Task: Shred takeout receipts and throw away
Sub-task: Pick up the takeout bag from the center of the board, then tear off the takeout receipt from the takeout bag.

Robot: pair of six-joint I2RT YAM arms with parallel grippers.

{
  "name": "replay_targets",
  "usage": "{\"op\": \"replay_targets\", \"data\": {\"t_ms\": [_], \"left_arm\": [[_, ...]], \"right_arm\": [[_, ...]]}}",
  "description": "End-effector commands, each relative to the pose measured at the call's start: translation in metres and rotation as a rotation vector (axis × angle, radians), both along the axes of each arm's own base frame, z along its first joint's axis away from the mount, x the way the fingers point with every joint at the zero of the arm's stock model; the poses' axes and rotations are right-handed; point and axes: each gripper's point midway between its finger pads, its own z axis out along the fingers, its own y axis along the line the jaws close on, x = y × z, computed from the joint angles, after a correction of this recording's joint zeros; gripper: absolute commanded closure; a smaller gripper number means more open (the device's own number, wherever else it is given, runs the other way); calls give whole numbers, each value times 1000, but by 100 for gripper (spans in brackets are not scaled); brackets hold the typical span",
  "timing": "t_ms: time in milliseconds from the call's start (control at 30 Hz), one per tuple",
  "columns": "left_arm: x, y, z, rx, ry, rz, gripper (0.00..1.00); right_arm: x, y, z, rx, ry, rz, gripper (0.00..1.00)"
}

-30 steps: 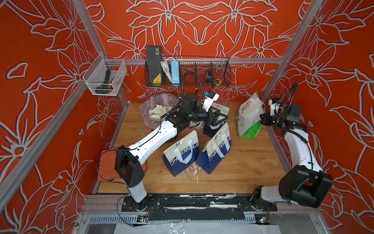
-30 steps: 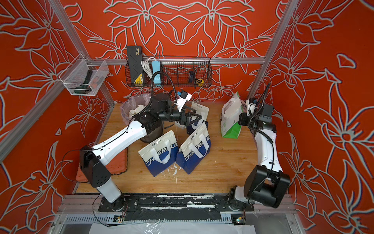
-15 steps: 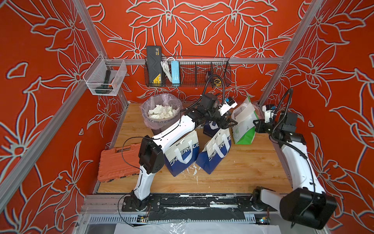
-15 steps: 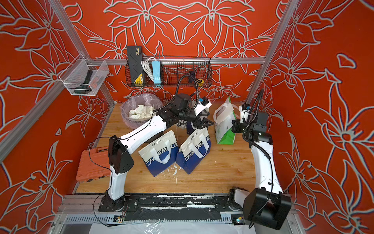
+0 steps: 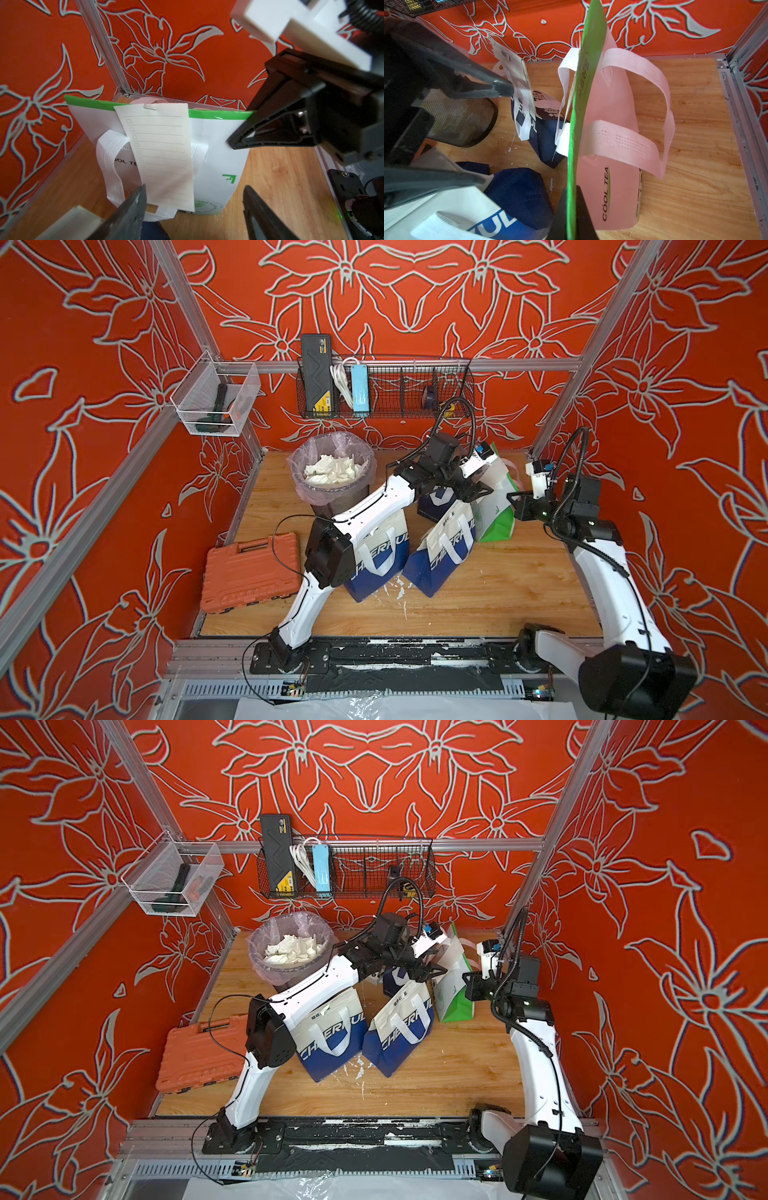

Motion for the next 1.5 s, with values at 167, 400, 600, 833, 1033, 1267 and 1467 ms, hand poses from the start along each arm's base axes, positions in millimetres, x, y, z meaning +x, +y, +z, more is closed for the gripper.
{"op": "replay_targets", "data": {"t_ms": [167, 400, 600, 833, 1033, 1267, 1467], "left_arm": [[17, -10, -5, -29, -28, 39, 29], [24, -16, -4, -64, -28, 62, 30], [28, -18, -11, -65, -7, 80, 30], [44, -9, -16, -21, -39, 181, 37], [45, -11, -10, -44, -45, 177, 50], [38, -19, -7, -79, -27, 131, 62], [39, -17, -2, -83, -42, 137, 79]], "right_arm": [[-10, 19, 3, 2, -35, 87, 100], [-14, 25, 1, -34, -41, 123, 100], [-17, 32, 2, -59, -48, 150, 100], [-21, 38, 0, -79, -51, 172, 100], [-23, 42, 2, -92, -52, 197, 100], [-28, 48, 1, -89, -51, 239, 100], [-28, 47, -1, -100, -42, 238, 100]]}}
